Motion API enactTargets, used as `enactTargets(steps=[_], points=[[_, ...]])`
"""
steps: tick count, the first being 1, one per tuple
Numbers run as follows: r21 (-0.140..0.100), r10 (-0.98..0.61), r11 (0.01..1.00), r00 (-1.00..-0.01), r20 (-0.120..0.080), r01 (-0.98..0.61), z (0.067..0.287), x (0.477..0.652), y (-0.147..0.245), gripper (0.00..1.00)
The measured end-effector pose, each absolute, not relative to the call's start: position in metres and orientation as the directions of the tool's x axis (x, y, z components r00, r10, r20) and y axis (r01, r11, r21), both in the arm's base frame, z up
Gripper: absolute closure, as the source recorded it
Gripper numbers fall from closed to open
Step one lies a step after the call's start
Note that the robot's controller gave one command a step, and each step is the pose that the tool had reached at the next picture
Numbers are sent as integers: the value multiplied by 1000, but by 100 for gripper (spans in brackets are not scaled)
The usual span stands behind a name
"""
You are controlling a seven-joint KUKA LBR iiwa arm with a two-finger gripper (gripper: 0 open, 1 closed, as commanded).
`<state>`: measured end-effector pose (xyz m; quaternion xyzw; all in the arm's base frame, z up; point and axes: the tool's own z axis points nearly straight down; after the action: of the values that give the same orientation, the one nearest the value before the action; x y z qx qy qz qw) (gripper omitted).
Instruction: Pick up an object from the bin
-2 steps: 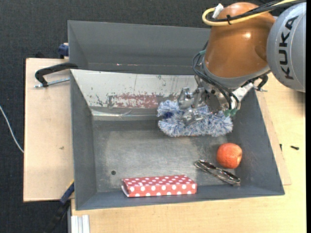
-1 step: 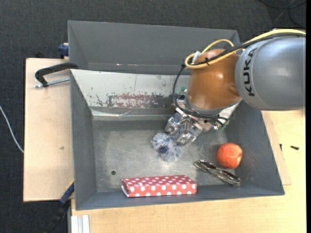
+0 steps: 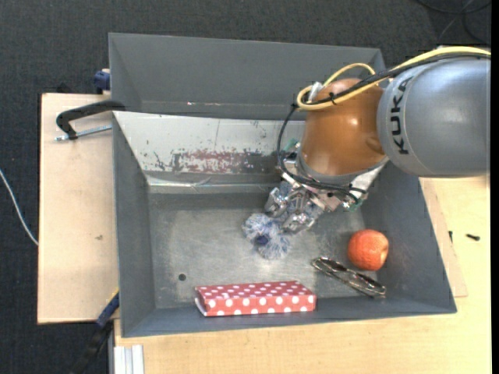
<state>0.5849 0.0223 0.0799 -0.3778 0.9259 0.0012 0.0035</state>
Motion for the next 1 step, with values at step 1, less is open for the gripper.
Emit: enactTargets(steps=[1], points=[[-2, -683, 731, -731, -6, -683, 198, 590, 36, 100]])
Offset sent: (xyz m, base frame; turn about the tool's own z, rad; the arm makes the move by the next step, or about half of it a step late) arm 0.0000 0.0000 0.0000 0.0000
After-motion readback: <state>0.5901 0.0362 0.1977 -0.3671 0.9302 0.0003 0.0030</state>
